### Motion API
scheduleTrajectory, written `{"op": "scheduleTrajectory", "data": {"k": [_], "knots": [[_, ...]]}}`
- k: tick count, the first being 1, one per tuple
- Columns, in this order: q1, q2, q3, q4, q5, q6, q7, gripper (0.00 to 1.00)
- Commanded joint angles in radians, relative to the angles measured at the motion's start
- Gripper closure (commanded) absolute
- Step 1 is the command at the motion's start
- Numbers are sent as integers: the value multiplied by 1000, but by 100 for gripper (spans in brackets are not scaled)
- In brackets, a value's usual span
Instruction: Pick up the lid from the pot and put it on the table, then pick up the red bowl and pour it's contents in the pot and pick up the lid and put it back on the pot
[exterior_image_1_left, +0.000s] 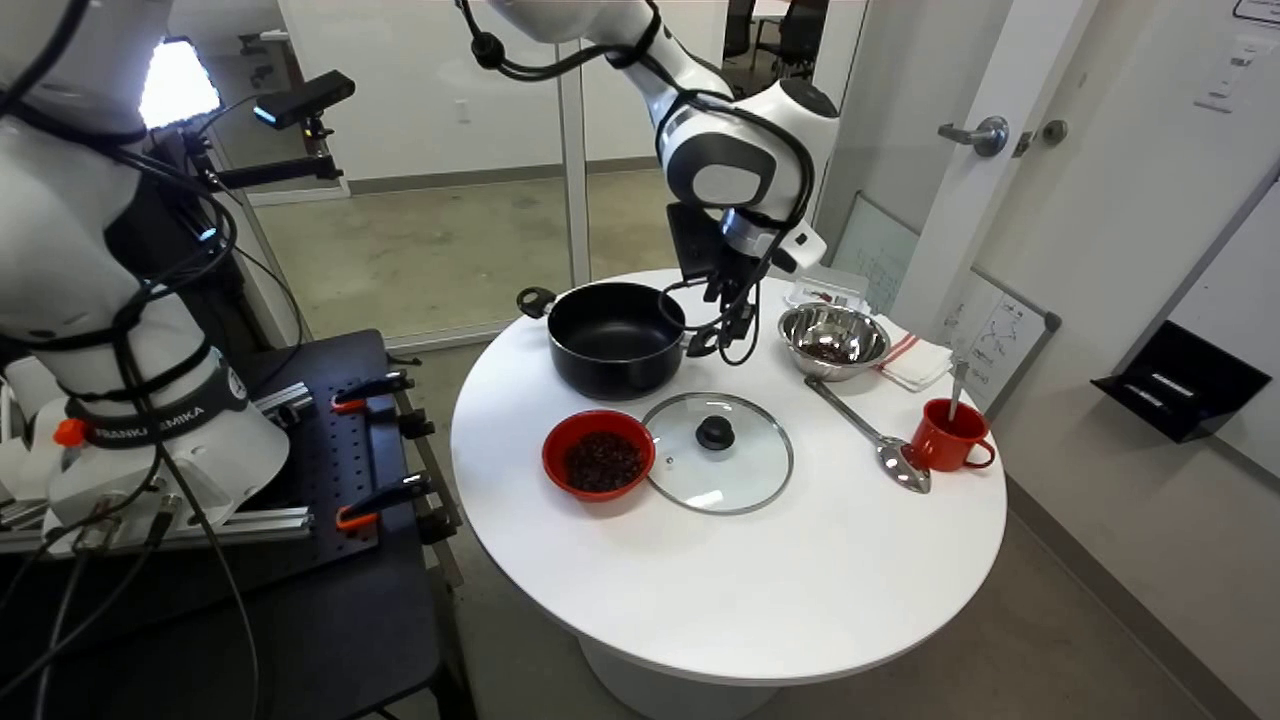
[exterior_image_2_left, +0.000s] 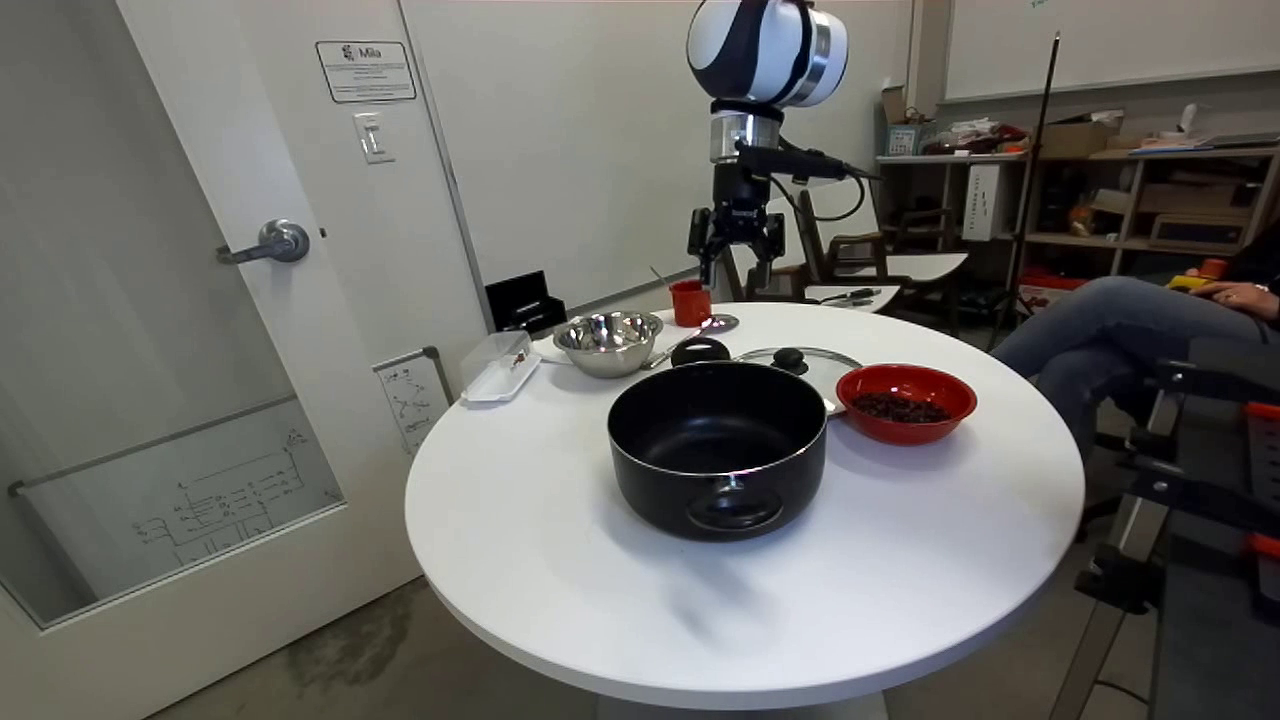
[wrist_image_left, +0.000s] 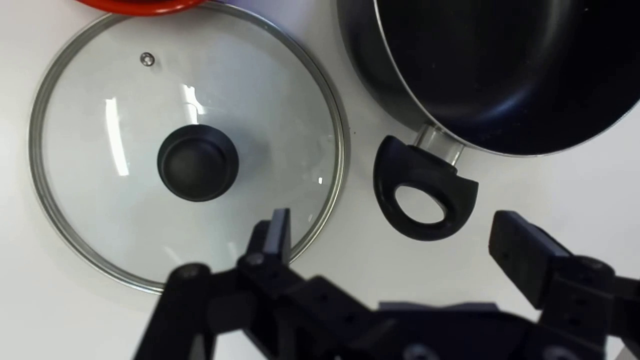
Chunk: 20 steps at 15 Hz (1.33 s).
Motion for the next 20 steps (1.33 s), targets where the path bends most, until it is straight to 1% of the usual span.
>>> {"op": "scheduleTrajectory", "data": {"k": [1,4,6,9,11,13,15,18,20], "knots": [[13,-38,-15,-37,-7,23,19,0],[7,-117,-26,-137,-1,76,13,0],[5,-182,-36,-224,-5,110,7,0],[13,-281,-50,-354,-23,133,-3,0],[18,-333,-54,-422,-40,128,-11,0],[20,-344,-59,-451,-67,123,-22,0],[14,-327,-66,-460,-77,159,-19,0],[-16,-280,-75,-450,-42,203,-28,0],[-46,-250,-78,-436,-8,213,-40,0]]}}
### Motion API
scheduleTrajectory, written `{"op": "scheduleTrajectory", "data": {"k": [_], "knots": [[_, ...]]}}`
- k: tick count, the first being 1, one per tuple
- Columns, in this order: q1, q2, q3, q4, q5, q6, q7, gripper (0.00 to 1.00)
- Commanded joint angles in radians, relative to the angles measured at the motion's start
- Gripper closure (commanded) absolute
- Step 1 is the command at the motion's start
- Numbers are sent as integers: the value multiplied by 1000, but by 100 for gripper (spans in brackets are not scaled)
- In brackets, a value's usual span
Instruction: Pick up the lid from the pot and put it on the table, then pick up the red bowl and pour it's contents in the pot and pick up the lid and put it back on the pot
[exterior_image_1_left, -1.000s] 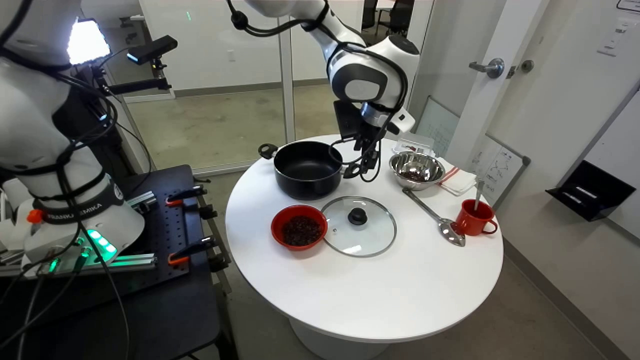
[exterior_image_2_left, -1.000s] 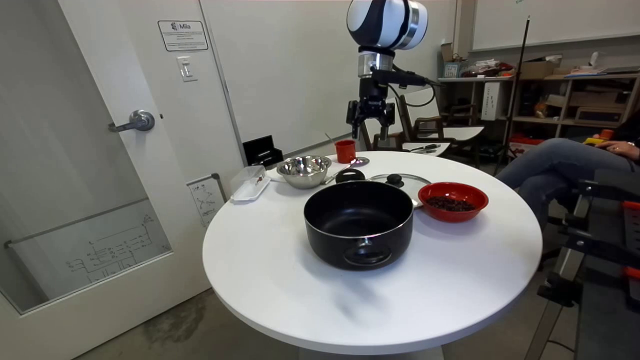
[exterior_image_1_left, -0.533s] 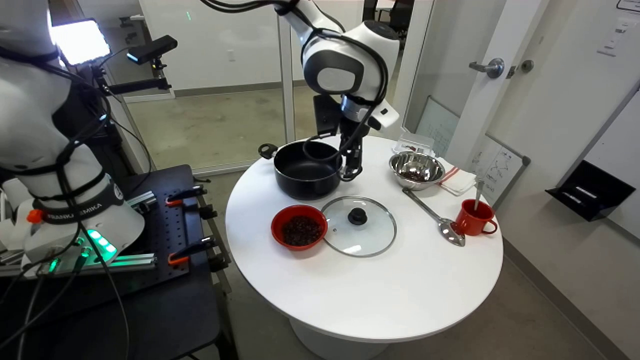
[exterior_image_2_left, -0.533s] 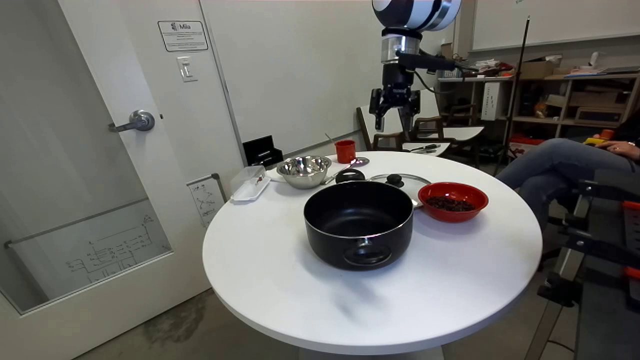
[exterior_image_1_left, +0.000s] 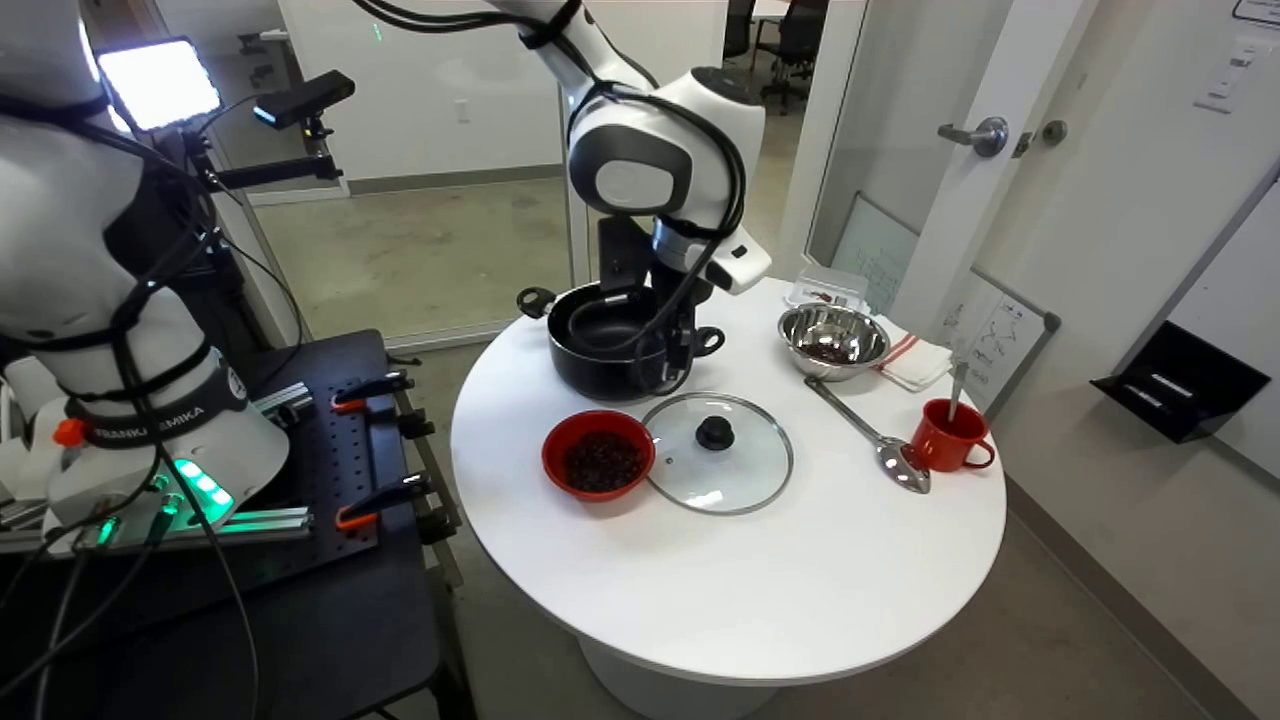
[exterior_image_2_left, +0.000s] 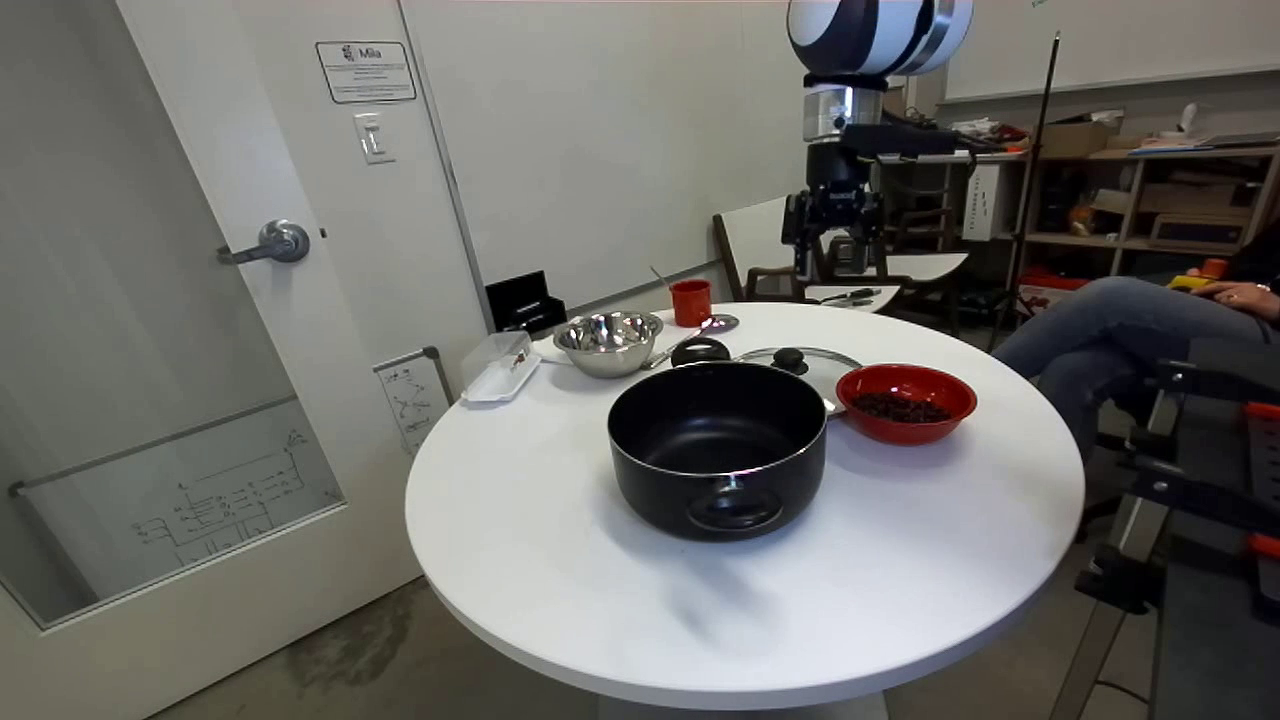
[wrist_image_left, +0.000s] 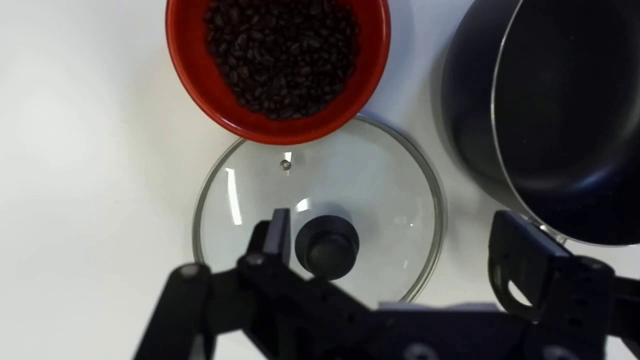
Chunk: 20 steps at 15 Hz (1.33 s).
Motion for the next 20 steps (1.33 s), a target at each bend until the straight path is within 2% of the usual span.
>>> {"op": "scheduleTrajectory", "data": {"k": [1,10,15,17,20], "knots": [[-56,43,0,15,66,-5,-56,0],[-205,53,-14,31,112,-212,-305,0],[-231,83,-3,35,92,-327,-488,0],[-221,106,-7,42,73,-353,-517,0],[-213,147,-13,55,69,-323,-505,0]]}}
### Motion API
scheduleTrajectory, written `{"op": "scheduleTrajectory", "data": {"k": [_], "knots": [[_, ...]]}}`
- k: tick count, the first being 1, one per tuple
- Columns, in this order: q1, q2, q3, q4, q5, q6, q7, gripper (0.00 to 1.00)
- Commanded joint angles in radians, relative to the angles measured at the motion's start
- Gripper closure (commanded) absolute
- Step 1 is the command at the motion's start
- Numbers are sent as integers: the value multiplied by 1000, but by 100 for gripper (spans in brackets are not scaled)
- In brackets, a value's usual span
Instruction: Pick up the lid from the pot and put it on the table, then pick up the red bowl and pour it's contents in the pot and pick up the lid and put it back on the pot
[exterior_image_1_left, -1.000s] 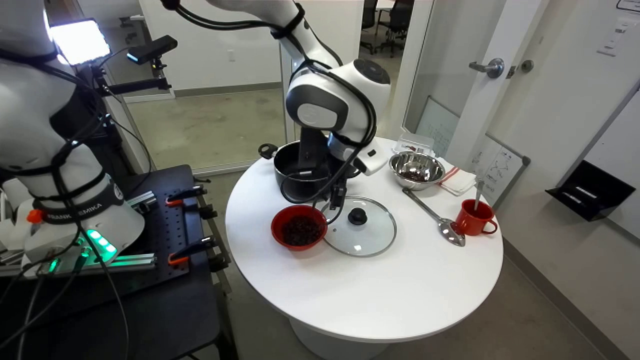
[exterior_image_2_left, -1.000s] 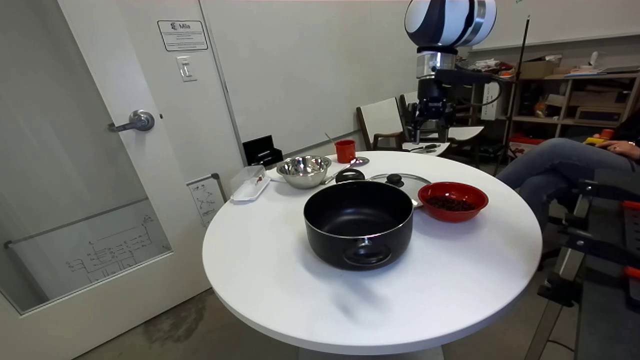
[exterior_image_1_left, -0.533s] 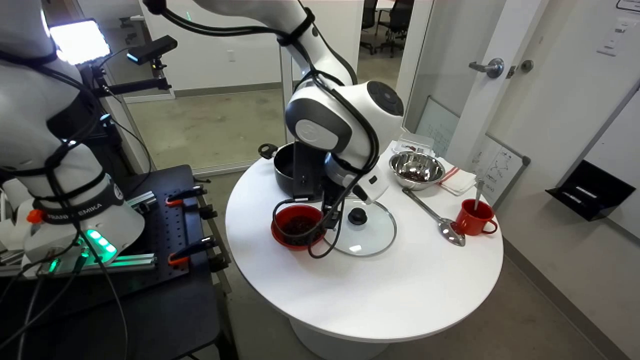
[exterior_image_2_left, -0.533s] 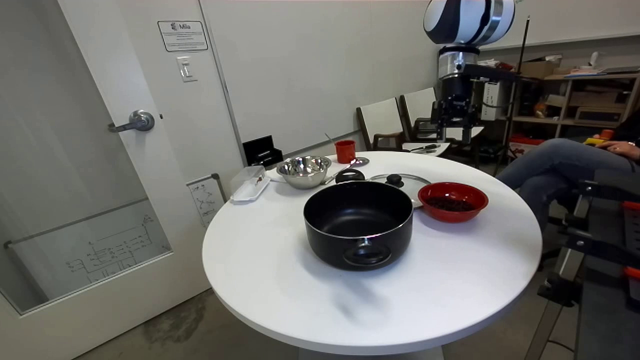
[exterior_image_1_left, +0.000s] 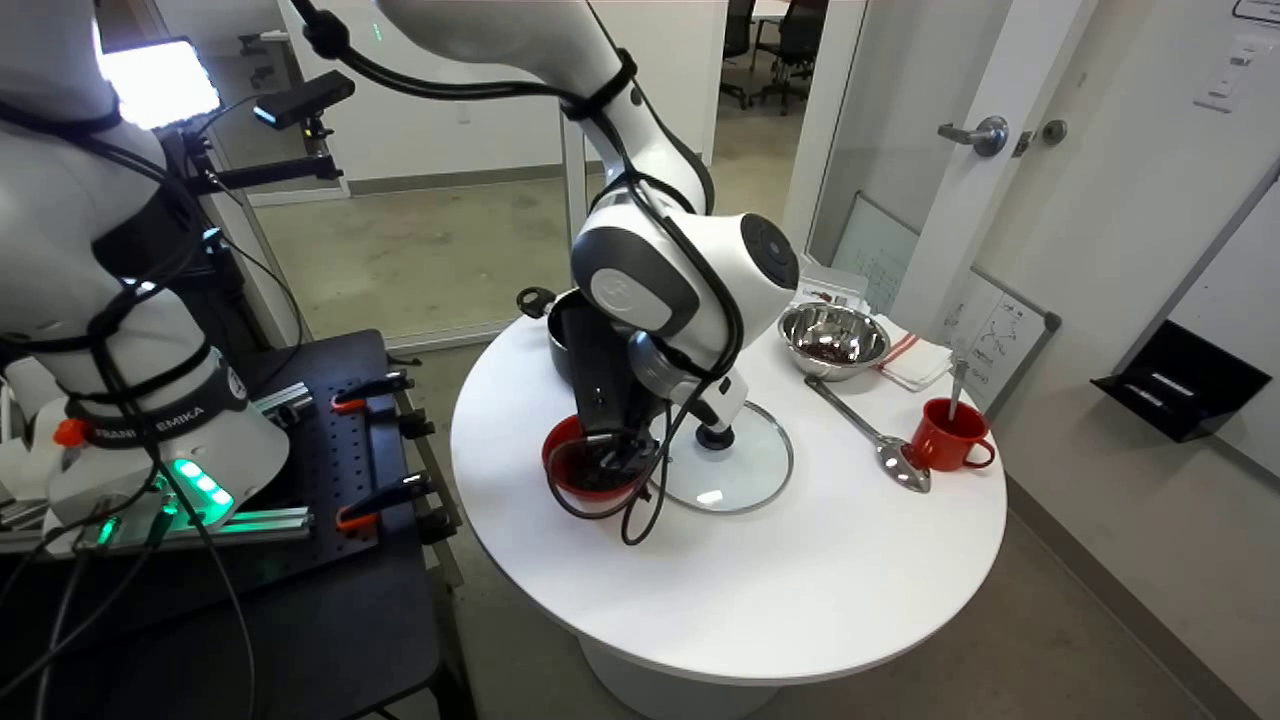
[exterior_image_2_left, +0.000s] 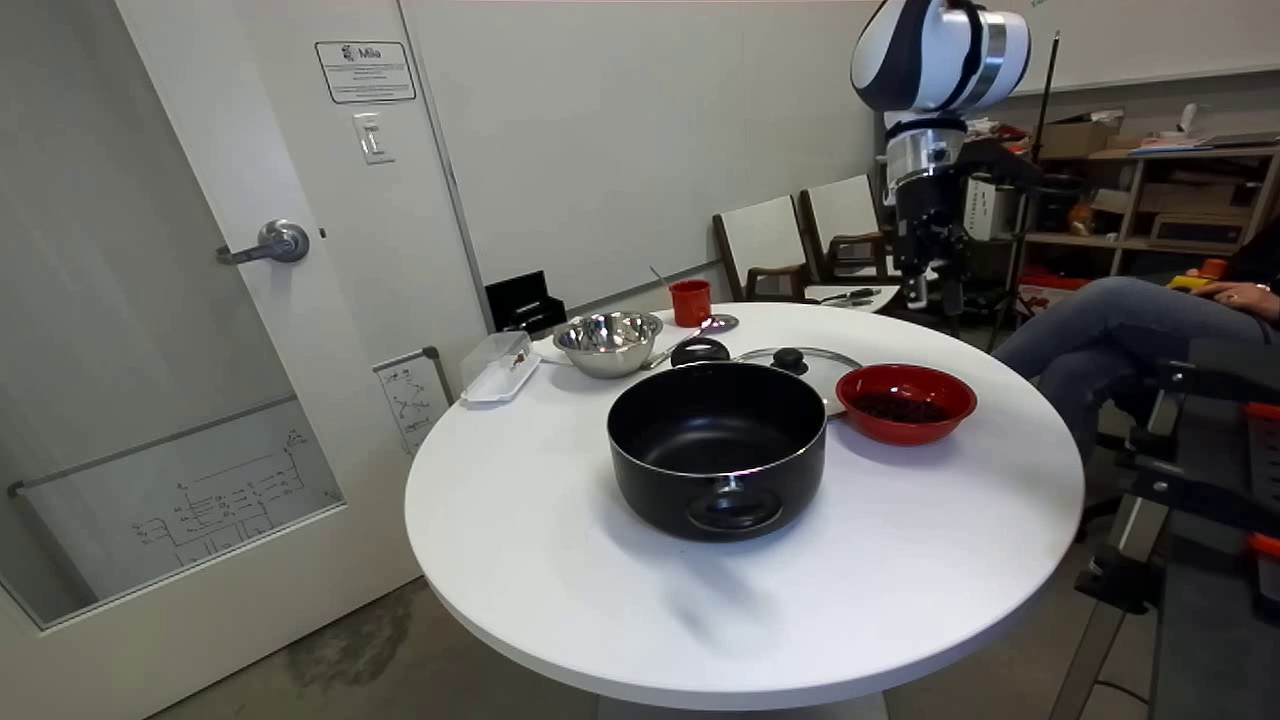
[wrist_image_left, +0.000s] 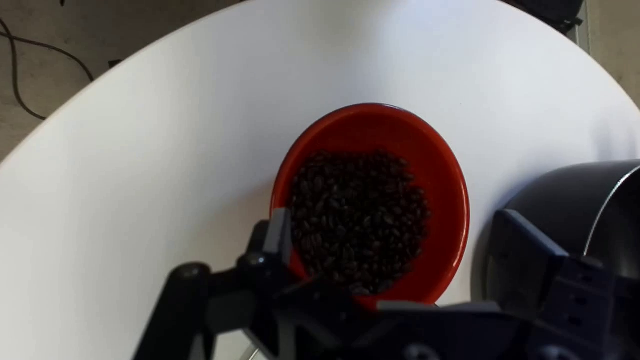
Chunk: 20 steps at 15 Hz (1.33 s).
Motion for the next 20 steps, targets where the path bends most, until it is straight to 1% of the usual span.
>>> {"op": "scheduleTrajectory", "data": {"k": [1,4,5,8,12,15,20], "knots": [[0,66,-1,47,6,7,-15,0],[-6,111,1,74,20,52,8,0],[-18,123,10,86,36,56,-2,0],[-25,157,16,113,38,70,3,0],[-37,183,22,146,33,45,-3,0],[-60,202,34,168,43,19,-21,0],[-73,235,39,201,33,-23,-18,0]]}}
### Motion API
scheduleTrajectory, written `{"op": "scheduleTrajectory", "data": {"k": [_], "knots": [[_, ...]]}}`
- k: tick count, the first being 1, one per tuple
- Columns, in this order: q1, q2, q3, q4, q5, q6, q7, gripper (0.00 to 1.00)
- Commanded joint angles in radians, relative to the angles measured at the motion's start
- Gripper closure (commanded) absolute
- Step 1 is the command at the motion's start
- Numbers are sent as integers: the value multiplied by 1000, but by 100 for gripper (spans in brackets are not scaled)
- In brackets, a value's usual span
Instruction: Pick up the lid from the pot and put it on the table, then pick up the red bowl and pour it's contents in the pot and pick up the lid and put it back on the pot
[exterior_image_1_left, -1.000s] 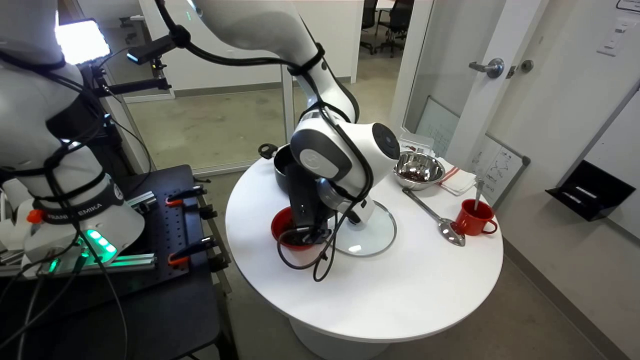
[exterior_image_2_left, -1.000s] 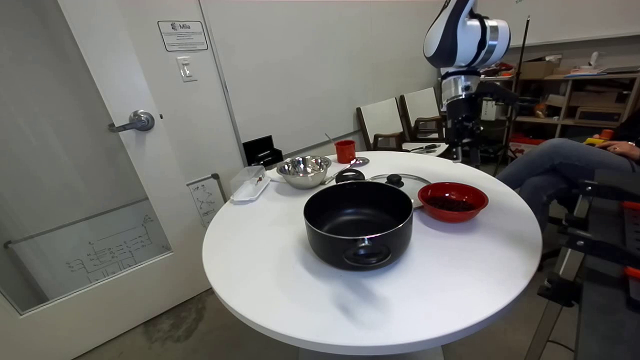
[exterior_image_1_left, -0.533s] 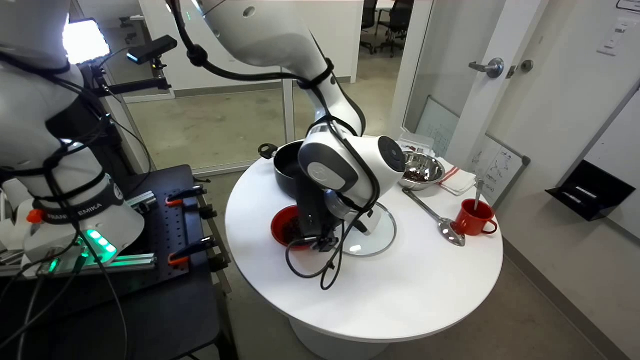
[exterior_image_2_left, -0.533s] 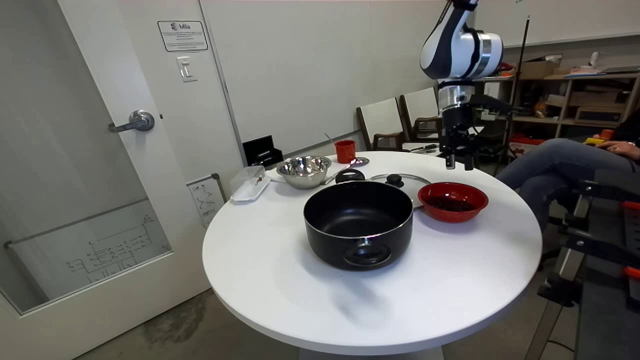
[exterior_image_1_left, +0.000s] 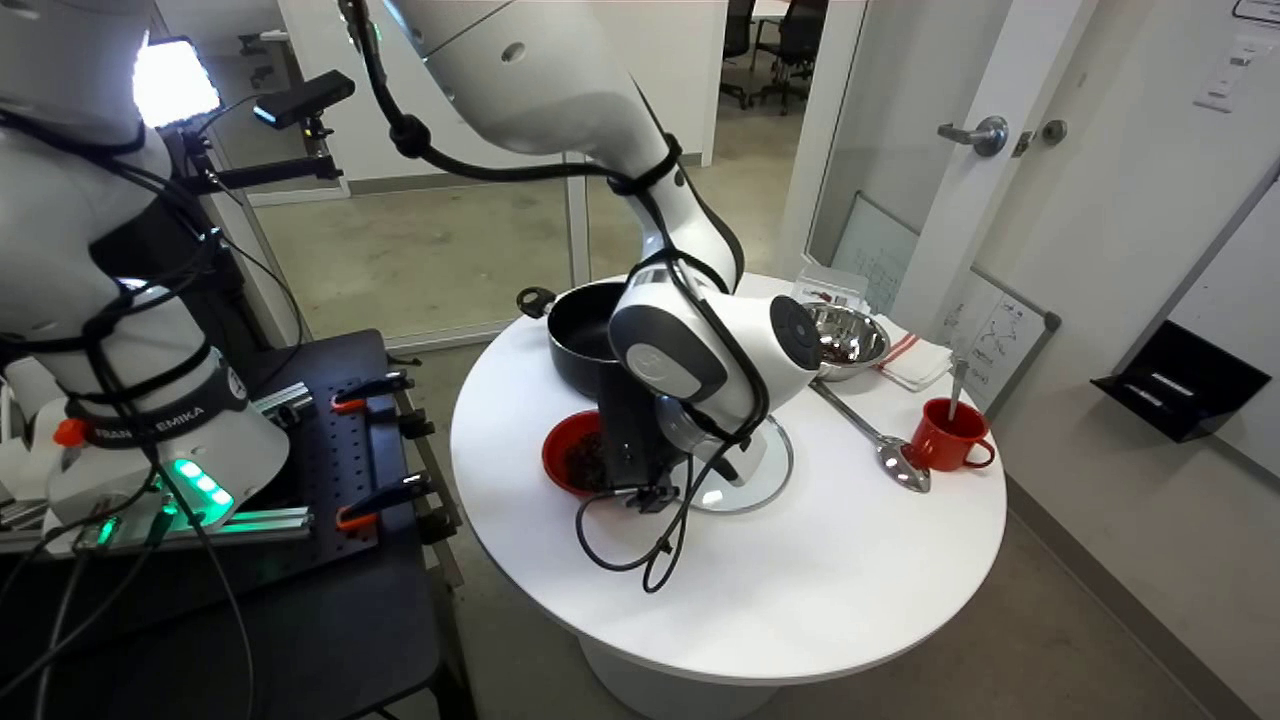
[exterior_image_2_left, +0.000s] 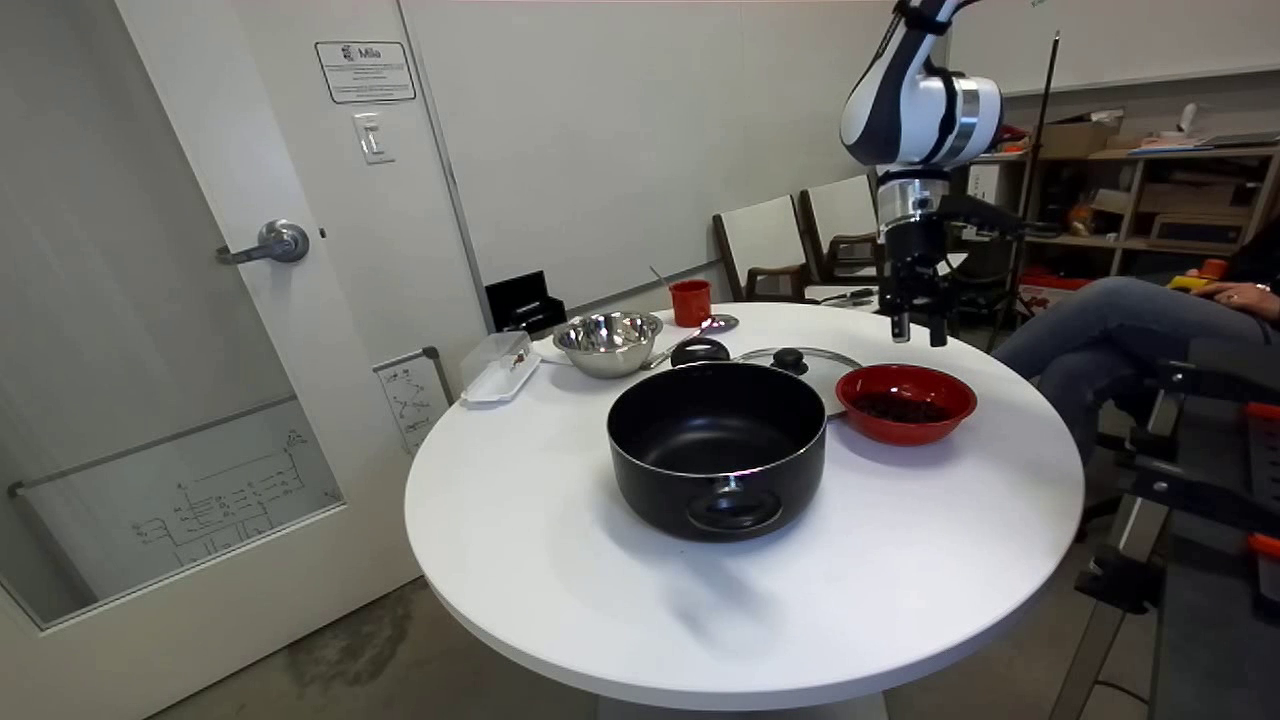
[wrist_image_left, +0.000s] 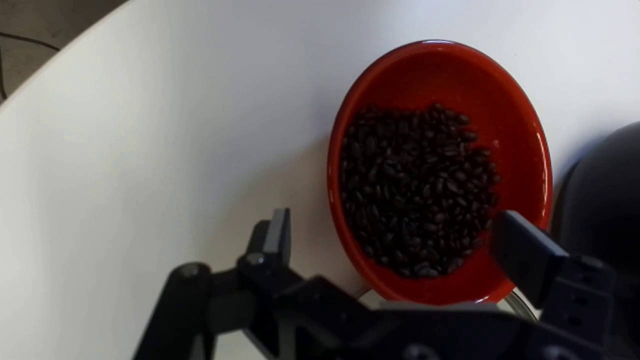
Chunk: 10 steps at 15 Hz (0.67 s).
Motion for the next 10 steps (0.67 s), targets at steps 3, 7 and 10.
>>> {"op": "scheduleTrajectory", "data": {"k": [3,7,10], "knots": [[-12,55,17,59,8,-63,-16,0],[-5,77,23,74,-3,-80,-11,0],[-1,89,24,86,-10,-99,-7,0]]}}
